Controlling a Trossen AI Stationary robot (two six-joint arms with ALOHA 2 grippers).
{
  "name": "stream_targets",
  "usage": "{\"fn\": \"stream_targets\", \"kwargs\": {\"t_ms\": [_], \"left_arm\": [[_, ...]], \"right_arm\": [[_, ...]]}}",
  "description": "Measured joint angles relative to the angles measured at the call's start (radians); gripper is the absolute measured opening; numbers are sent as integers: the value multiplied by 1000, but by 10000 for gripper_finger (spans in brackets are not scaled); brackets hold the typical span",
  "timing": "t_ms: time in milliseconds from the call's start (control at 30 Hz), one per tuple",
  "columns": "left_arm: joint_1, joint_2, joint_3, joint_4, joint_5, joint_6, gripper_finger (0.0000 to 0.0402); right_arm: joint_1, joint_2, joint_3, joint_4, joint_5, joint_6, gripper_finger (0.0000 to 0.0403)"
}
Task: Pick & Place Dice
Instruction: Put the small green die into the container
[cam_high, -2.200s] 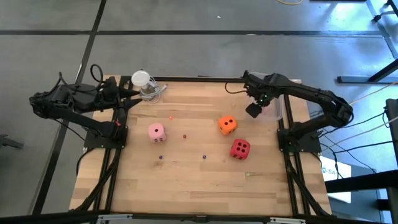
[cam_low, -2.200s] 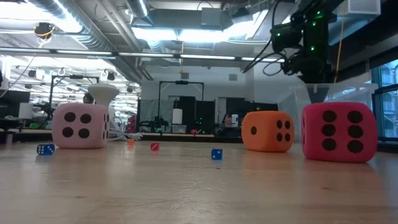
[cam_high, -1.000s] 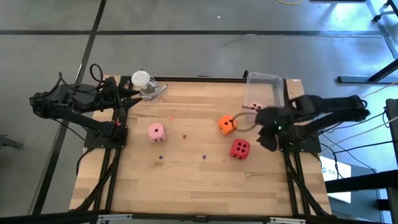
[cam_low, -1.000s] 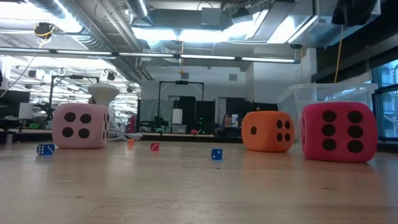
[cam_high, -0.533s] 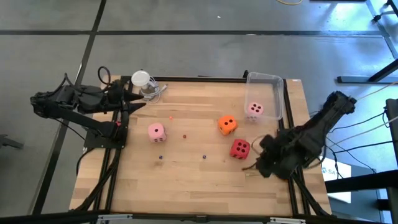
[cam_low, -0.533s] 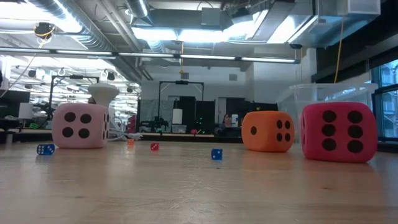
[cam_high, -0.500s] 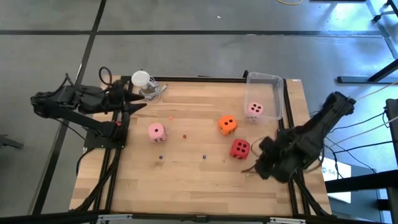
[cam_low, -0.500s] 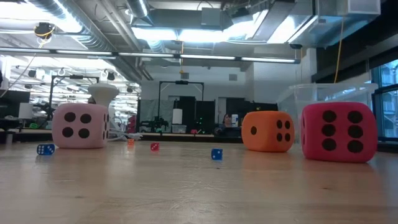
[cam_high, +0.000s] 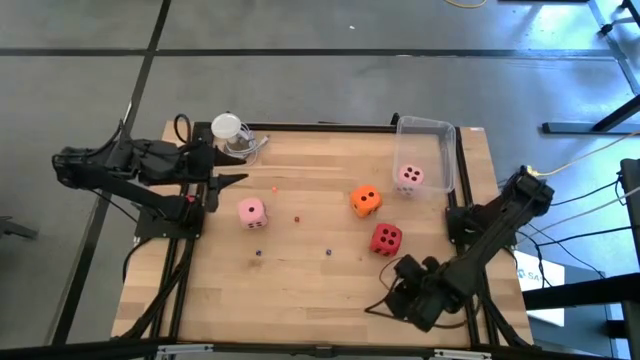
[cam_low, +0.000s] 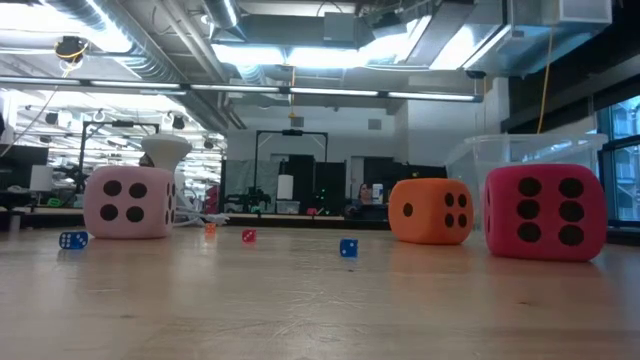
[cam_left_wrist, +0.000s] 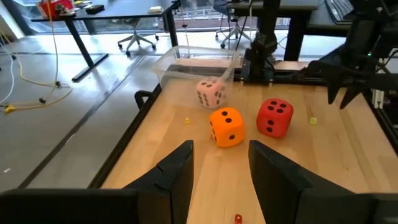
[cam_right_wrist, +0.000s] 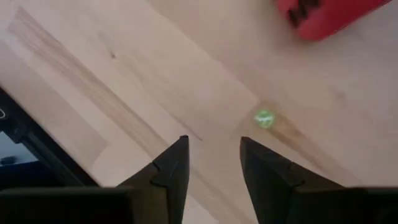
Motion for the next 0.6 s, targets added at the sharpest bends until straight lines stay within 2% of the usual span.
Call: {"fn": "stream_targets", "kwargs": {"t_ms": [167,367,600], "left_arm": [[0,0,0,-11,2,9,145],[0,2,0,-15,35,-11,145],[0,1,0,-14,45,-14,145]], "right_arm": [[-29,66,0,3,-82,34,171],[-83,121,0,-3,-157,181,184],[-131,136,0,-18,-168,264,181]]}}
